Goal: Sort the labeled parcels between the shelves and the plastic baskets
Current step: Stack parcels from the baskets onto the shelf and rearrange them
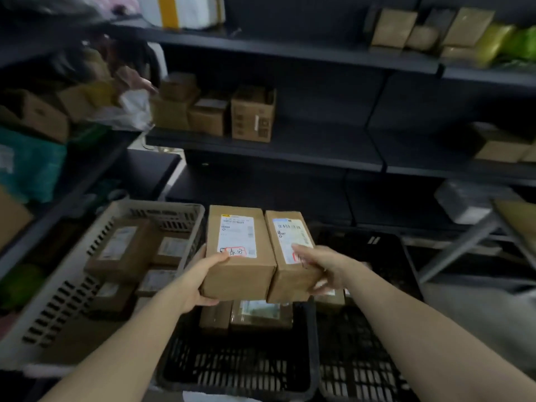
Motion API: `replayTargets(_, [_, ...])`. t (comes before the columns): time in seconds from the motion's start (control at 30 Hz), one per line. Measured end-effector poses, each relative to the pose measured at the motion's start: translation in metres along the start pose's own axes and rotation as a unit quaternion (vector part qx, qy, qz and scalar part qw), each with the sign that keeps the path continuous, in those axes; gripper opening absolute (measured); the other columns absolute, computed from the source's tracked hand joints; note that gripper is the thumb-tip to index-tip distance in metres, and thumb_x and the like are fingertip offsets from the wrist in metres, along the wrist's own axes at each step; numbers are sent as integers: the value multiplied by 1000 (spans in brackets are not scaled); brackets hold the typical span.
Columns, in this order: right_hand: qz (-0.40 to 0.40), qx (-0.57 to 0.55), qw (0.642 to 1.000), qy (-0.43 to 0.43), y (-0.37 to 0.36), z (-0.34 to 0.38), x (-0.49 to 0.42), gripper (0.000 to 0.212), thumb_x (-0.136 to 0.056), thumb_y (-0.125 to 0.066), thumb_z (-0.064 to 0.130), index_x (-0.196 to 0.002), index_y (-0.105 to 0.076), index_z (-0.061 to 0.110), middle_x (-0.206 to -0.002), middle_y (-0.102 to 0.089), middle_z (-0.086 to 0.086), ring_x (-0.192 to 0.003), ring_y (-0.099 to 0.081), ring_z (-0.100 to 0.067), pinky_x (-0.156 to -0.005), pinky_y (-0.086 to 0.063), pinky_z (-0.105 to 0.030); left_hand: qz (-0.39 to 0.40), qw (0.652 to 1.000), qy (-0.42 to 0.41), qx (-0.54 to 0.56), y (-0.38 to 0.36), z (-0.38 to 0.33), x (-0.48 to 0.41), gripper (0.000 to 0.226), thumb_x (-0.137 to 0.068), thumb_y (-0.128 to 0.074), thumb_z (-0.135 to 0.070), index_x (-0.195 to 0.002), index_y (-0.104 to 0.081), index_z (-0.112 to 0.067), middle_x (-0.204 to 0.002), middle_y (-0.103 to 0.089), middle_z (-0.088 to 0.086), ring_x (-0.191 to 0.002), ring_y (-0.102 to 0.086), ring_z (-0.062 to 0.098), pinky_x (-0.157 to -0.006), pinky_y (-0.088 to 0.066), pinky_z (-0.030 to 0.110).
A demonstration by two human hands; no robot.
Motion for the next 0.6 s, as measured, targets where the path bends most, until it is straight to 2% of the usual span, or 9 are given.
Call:
replayTargets(0.07, [-3, 53, 998, -41, -8, -19, -18, 89, -61, -81, 62, -128, -37, 23, -124, -51, -3, -113, -55, -31, -93, -48, -55, 21, 999, 14, -29, 0, 12, -20, 46, -82, -69, -35, -120, -44, -44, -109, -53, 2, -98, -51, 26, -90, -47, 56])
replayTargets(0.13, [-9, 66, 997, -39, -15, -29, -46, 94, -58, -81, 67, -125, -37, 18, -116, -55, 3, -102, -63, -21, -84, -54, -40, 42, 997, 30, -48, 5, 24, -39, 48, -82, -70, -32, -119, -43, -48, -111, -53, 1, -105, -50, 28, -93, -45, 58])
replayTargets(0.2, [-17, 86, 995, -44, -22, -44, -79, 123, -39, -77, 82, -137, -40, 18, -117, -64, 3, -96, -68, -16, -74, -57, -34, 55, 996, 49, -59, 13, 36, -55, 54, -81, -71, -29, -121, -41, -49, -112, -52, 1, -110, -48, 30, -94, -44, 59])
replayTargets(0.23, [-15, 86, 995, -41, -27, -46, -89, 127, -39, -75, 83, -140, -37, 18, -118, -64, 2, -94, -67, -14, -67, -56, -30, 59, 995, 54, -64, 16, 41, -63, 58, -80, -72, -29, -124, -39, -48, -114, -52, 1, -111, -48, 30, -93, -45, 58])
replayTargets(0.3, [-32, 66, 996, -46, -38, -50, -94, 113, -61, -76, 70, -143, -25, 11, -124, -56, -2, -93, -61, -13, -68, -51, -25, 59, 994, 61, -71, 23, 51, -76, 67, -79, -73, -29, -132, -37, -48, -120, -51, 2, -113, -48, 30, -90, -47, 55])
replayTargets(0.37, [-59, 65, 995, -50, -42, -57, -105, 111, -72, -76, 56, -149, -10, 11, -137, -45, -8, -110, -54, -22, -87, -49, -33, 57, 994, 59, -73, 26, 59, -89, 69, -80, -72, -29, -135, -36, -48, -121, -51, 2, -113, -48, 29, -89, -48, 53])
replayTargets(0.47, [-53, 102, 992, -45, -57, -65, -118, 134, -65, -79, 60, -150, 20, 31, -149, -34, -14, -132, -41, -33, -102, -42, -39, 61, 993, 58, -87, 23, 73, -105, 70, -81, -71, -30, -137, -33, -48, -125, -50, 2, -114, -48, 27, -90, -48, 52])
replayTargets(0.53, [-74, 172, 980, -64, -61, -81, -131, 140, -55, -78, 70, -146, 24, 42, -152, -23, -19, -138, -30, -39, -108, -35, -46, 57, 993, 61, -89, 20, 85, -114, 70, -82, -70, -30, -139, -32, -48, -127, -50, 3, -115, -47, 27, -91, -48, 53])
replayTargets(0.6, [-86, 223, 968, -73, -62, -91, -139, 137, -54, -77, 72, -146, 20, 46, -155, -10, -18, -141, -18, -41, -113, -25, -56, 52, 992, 68, -90, 19, 99, -123, 72, -81, -70, -31, -140, -31, -47, -129, -50, 3, -116, -48, 27, -91, -48, 53])
Point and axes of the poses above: each hand's wrist, its own x-axis away from the middle knuckle, its own y-axis out of the back of the hand, z = x × y, the point moved 10 cm from there along -x, towards the middle knuckle
